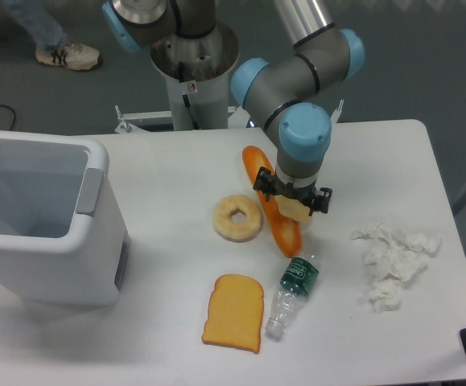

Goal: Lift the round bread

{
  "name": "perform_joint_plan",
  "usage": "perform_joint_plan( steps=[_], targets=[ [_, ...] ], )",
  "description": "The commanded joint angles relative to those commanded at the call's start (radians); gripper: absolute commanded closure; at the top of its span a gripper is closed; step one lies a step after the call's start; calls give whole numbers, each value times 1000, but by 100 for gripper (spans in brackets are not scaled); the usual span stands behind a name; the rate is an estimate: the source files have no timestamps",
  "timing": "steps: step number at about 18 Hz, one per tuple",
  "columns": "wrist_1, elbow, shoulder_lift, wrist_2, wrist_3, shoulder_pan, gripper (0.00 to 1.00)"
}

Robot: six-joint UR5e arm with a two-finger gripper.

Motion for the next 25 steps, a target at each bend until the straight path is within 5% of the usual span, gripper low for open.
perform_joint_plan(
  steps=[4, 7, 9, 16, 17, 19, 21, 25],
  targets=[
    [2, 5, -14, 51, 0, 11, 38],
    [0, 15, -11, 54, 5, 21, 80],
    [0, 31, -6, 57, 5, 22, 100],
    [-12, 77, 5, 57, 2, 25, 100],
    [-15, 77, 3, 57, 0, 23, 96],
    [-14, 65, 0, 58, -3, 31, 33],
    [-14, 51, -5, 58, -6, 37, 1],
    [-15, 38, -5, 58, -110, 37, 0]
  ],
)
